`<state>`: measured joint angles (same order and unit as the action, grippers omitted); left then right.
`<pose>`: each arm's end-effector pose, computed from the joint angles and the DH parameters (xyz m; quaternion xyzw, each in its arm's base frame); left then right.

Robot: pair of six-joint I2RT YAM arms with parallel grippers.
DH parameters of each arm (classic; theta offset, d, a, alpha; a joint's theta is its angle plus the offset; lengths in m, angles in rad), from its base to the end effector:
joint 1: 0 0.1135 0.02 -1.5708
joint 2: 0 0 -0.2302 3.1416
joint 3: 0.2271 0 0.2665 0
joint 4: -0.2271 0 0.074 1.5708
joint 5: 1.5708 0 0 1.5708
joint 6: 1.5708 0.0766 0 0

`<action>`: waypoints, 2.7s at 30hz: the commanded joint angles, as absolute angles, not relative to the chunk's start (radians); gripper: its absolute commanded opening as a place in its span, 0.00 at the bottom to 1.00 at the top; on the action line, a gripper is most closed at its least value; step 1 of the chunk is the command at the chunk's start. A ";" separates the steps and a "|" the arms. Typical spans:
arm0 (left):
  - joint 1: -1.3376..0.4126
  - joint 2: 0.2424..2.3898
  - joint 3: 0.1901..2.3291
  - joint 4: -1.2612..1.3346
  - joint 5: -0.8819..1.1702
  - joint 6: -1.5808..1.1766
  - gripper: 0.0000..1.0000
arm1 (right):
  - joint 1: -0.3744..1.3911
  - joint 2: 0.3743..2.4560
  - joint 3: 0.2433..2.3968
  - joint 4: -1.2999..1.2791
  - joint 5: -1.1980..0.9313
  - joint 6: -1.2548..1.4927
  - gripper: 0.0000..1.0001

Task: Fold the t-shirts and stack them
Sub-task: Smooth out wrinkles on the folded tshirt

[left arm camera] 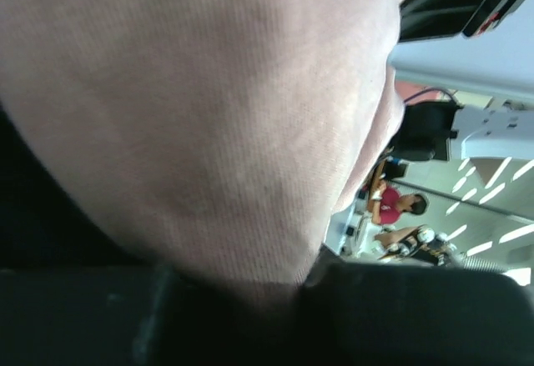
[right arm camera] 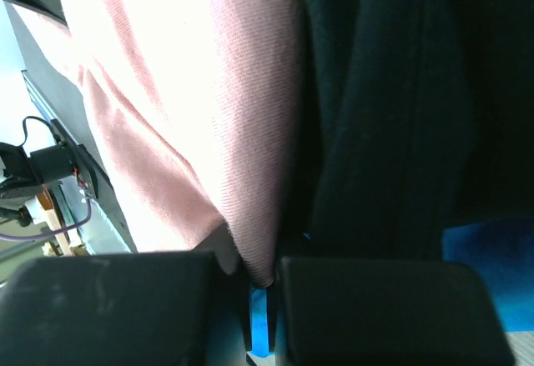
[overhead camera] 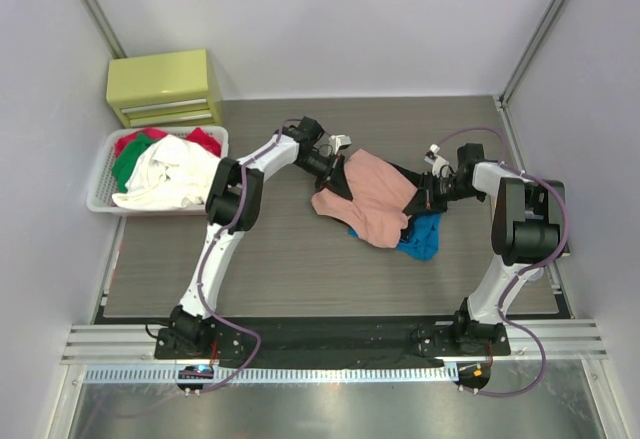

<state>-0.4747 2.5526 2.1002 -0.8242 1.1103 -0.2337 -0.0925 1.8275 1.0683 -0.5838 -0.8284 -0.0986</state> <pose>0.4156 -0.2907 0.0784 -0.1777 -0.8253 0.5322 0.0640 0.3403 0.0251 0.0784 -0.0485 0.9094 0.3881 0.1417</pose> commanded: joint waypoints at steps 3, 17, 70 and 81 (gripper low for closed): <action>-0.471 2.554 2.137 -0.853 1.155 -0.226 0.00 | -0.086 1.793 1.065 -0.577 -0.831 -0.110 0.01; -0.525 2.418 2.164 -0.913 1.051 -0.123 0.00 | -0.068 1.681 1.131 -0.681 -0.882 -0.173 0.01; -0.699 2.279 2.149 -0.876 1.005 -0.130 0.00 | -0.092 1.428 1.134 -0.907 -0.891 -0.276 0.01; -0.726 2.313 2.206 -0.903 0.971 -0.107 0.00 | -0.201 1.407 1.112 -0.988 -0.914 -0.379 0.01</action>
